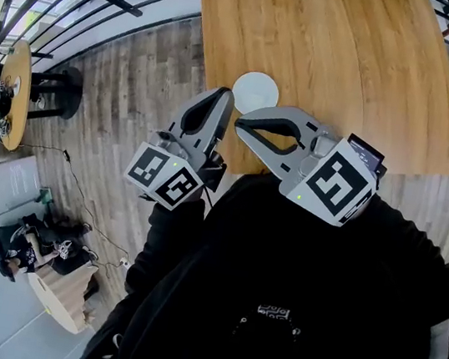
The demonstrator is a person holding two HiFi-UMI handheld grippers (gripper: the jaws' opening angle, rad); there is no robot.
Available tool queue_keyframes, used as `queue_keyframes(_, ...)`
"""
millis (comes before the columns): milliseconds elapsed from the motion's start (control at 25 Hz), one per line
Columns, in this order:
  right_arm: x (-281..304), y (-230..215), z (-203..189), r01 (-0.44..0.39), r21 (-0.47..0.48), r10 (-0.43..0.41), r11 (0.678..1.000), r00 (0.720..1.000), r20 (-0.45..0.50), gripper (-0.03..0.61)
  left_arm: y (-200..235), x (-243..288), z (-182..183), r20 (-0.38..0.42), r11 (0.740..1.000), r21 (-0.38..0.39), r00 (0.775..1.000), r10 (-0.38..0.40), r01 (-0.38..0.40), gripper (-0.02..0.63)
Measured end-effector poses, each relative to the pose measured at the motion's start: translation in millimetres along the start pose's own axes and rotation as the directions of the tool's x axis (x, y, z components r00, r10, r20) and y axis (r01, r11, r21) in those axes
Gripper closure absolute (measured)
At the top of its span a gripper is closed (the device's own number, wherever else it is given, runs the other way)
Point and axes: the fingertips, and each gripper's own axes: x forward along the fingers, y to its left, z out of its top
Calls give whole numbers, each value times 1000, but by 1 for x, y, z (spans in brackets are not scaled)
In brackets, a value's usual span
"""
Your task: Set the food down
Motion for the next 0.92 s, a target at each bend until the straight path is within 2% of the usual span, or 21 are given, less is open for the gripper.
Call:
queue_keyframes(280, 6, 8, 5, -37, -6, 37, 999, 999, 19, 560, -3, 1, -3, -13, 1000, 4, 1000, -19, 19, 615)
queue_keyframes(920, 11, 15, 0, -59, -5, 59, 998, 998, 7, 560, 2, 3, -11, -33, 1000, -13, 999, -22, 22, 615)
